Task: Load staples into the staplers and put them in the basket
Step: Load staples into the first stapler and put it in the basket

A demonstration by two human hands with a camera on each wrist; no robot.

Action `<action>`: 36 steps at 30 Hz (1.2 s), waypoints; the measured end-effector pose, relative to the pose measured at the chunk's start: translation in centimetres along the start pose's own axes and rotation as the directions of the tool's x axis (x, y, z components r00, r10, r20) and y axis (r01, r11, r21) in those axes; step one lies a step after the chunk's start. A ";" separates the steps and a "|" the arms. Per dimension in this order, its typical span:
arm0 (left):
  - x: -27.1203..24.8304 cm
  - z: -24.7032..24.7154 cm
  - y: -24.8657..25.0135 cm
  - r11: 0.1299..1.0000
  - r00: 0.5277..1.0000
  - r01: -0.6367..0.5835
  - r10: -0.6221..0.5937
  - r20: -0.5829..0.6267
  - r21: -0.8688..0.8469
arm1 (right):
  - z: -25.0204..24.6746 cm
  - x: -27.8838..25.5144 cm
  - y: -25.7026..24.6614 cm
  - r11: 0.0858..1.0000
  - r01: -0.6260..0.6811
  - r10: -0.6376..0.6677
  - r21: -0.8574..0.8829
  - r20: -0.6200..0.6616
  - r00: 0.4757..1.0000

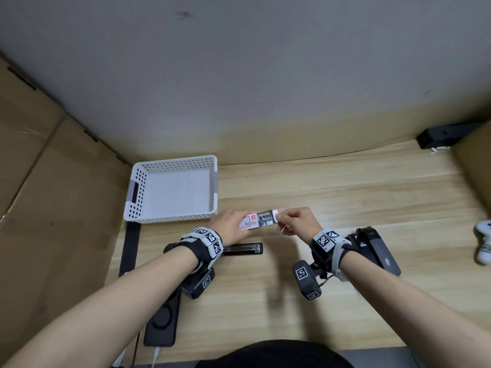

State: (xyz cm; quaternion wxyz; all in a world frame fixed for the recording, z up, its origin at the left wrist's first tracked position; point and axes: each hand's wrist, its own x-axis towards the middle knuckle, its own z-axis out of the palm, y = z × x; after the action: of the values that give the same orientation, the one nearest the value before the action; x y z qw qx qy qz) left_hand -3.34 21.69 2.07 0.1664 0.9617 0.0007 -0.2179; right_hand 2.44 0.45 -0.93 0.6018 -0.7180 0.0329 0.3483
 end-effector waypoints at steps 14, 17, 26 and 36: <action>6.4 2.2 -1.9 0.995 0.998 0.019 -0.013 0.062 -0.102 | -1.0 5.8 2.8 0.987 -0.151 0.149 -0.044 -0.063 0.987; 7.8 3.3 -2.8 0.997 0.998 0.012 -0.007 0.060 -0.077 | -0.7 7.3 3.4 0.981 -0.178 0.173 -0.078 -0.068 0.983; 8.9 5.1 -3.9 1.000 1.000 0.009 -0.009 -0.015 -0.029 | -0.2 9.3 3.9 0.928 -0.180 0.145 -0.327 -0.127 0.981; 7.5 5.2 -4.1 1.000 0.999 -0.004 0.004 -0.046 0.004 | -0.5 8.5 4.1 0.884 -0.213 0.153 -0.417 -0.172 0.973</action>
State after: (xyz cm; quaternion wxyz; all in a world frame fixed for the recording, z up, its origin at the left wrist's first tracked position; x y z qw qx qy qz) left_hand 0.98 23.33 -6.79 0.1650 0.9667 0.0021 -0.1954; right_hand 7.15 2.08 -8.94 0.3880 -0.8490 0.0627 0.3532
